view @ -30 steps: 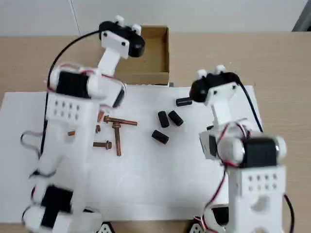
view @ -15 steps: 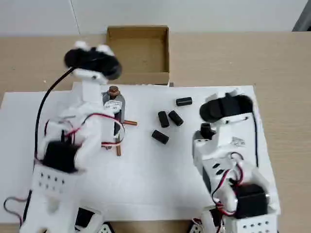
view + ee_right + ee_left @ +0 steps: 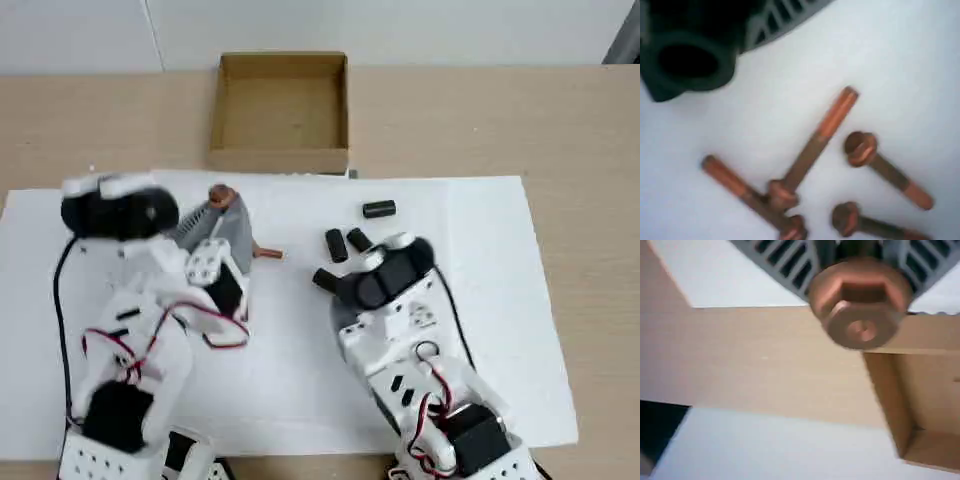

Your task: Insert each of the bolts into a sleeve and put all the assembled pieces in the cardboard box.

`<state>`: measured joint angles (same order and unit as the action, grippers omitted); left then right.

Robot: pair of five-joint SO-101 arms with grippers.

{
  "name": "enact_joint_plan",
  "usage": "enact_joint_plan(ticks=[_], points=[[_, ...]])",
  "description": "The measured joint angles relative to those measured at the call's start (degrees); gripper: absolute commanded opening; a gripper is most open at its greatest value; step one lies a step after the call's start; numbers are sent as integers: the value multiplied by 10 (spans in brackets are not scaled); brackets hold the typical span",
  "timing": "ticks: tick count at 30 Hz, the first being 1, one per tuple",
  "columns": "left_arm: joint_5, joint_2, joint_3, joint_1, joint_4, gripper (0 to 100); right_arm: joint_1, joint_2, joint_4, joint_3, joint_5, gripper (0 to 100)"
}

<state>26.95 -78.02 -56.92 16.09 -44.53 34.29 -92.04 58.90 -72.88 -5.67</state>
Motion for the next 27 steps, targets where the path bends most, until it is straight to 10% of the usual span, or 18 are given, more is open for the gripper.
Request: enact_joint_plan(ticks=[27], points=[[69,-154,-119,80,1,6,95,-68,-94,-76,97,3]])
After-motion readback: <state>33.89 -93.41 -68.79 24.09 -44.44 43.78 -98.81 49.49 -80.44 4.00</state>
